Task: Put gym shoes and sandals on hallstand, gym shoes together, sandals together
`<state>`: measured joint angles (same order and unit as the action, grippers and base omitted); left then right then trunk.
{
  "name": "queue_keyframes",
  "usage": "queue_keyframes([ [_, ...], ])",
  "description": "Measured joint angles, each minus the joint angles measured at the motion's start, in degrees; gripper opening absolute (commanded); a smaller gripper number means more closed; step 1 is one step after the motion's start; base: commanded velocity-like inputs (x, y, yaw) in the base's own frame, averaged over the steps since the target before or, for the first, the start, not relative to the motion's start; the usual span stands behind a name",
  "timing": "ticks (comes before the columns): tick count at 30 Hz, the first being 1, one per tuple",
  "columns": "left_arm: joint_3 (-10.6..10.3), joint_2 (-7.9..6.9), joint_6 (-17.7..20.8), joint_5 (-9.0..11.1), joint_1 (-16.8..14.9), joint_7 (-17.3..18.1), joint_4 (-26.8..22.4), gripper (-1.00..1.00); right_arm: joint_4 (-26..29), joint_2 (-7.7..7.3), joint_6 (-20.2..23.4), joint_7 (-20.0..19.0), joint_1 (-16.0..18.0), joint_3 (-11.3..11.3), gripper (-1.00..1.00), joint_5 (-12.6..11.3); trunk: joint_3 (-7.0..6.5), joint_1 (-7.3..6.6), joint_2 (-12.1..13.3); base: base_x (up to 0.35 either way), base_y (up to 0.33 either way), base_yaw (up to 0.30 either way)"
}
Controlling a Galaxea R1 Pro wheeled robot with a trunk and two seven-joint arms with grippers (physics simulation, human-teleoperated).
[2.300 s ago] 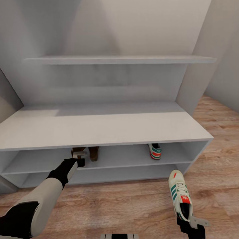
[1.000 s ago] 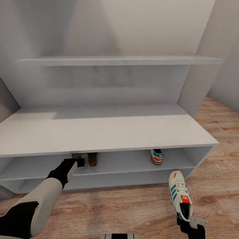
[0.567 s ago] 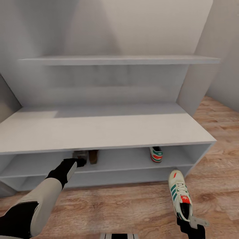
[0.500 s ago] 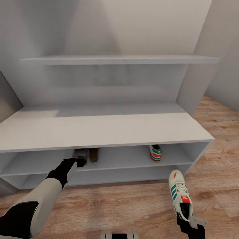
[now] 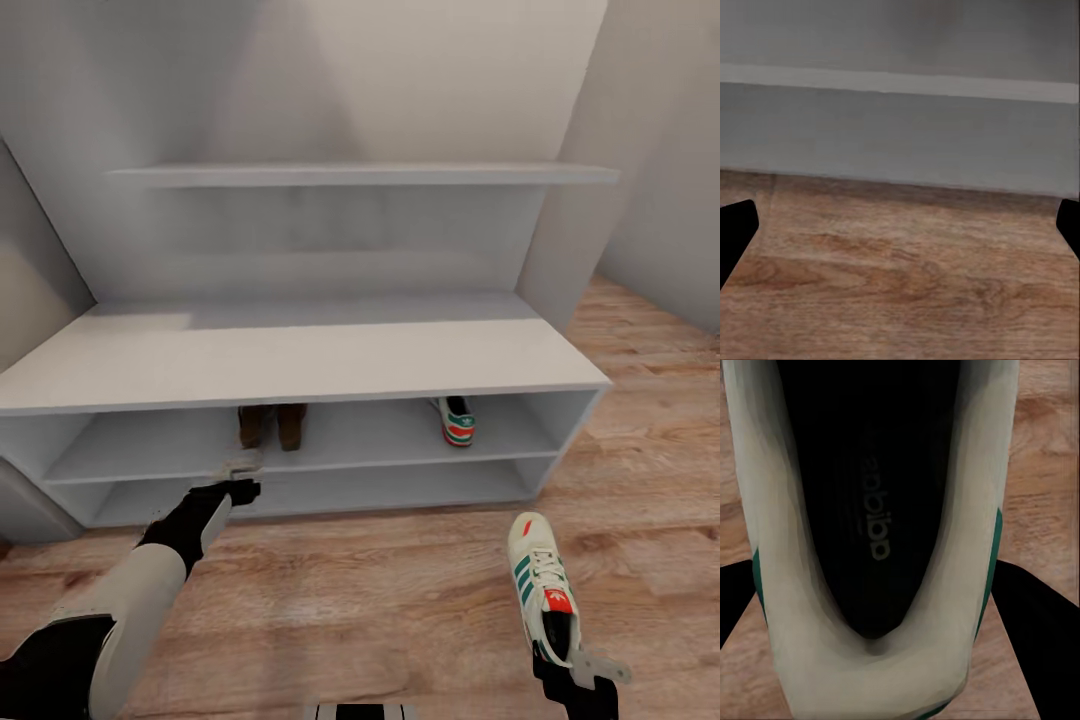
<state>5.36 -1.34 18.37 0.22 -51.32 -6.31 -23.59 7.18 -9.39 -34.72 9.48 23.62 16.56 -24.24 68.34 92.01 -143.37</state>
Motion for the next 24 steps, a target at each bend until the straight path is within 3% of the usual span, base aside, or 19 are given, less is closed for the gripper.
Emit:
queue_keyframes([
  [3, 0.23, 0.0, -2.88, 0.12, 2.39, 0.33, -0.08, 1.0, 0.0, 0.0, 0.0, -0.01, 0.0, 0.01, -1.0, 0.03, 0.0, 0.0, 0.0, -0.334, 0.0, 0.0],
  [4, 0.49, -0.1, -7.3, 0.16, 5.4, 2.21, -0.08, 1.0, 0.0, 0.0, 0.0, -0.01, 0.0, -0.02, -1.0, 0.07, 0.01, 0.0, 0.0, -0.334, 0.0, 0.0],
  [11, 0.45, -2.17, -17.91, 0.63, 16.21, 11.93, -0.22, 1.0, 0.0, 0.0, 0.0, -0.02, 0.0, 0.01, -1.0, 0.04, 0.01, 0.0, 0.0, -0.334, 0.0, 0.0],
  [13, 0.52, -2.81, -22.74, 1.37, 20.06, 15.77, -0.17, 1.0, 0.0, 0.0, 0.0, -0.02, 0.0, -0.01, -1.0, 0.04, 0.01, 0.0, 0.0, -0.32, 0.0, 0.0],
  [14, 0.66, -3.66, -27.82, 2.54, 23.81, 19.77, -0.15, 1.0, 0.0, 0.0, -0.01, -0.02, 0.01, -0.03, -1.0, 0.05, 0.01, -0.01, -0.01, -0.302, 0.0, 0.0],
  [20, 0.85, -6.54, -33.17, 6.37, 30.54, 25.69, 0.08, 1.0, 0.01, 0.0, 0.0, -0.01, 0.0, -0.02, -1.0, 0.08, 0.0, -0.03, 0.0, -0.146, 0.0, 0.0],
  [22, 0.84, -7.77, -34.54, 9.1, 32.3, 27.97, 0.34, 1.0, 0.01, 0.0, 0.0, -0.03, 0.0, 0.01, -1.0, 0.1, 0.0, -0.03, 0.0, -0.035, 0.0, 0.0],
  [24, 0.87, -9.81, -35.72, 13.1, 34.43, 31.85, 0.56, 1.0, 0.01, 0.04, 0.01, -0.07, 0.0, 0.14, -1.0, 0.17, 0.0, -0.04, 0.0, -0.013, 0.0, 0.0],
])
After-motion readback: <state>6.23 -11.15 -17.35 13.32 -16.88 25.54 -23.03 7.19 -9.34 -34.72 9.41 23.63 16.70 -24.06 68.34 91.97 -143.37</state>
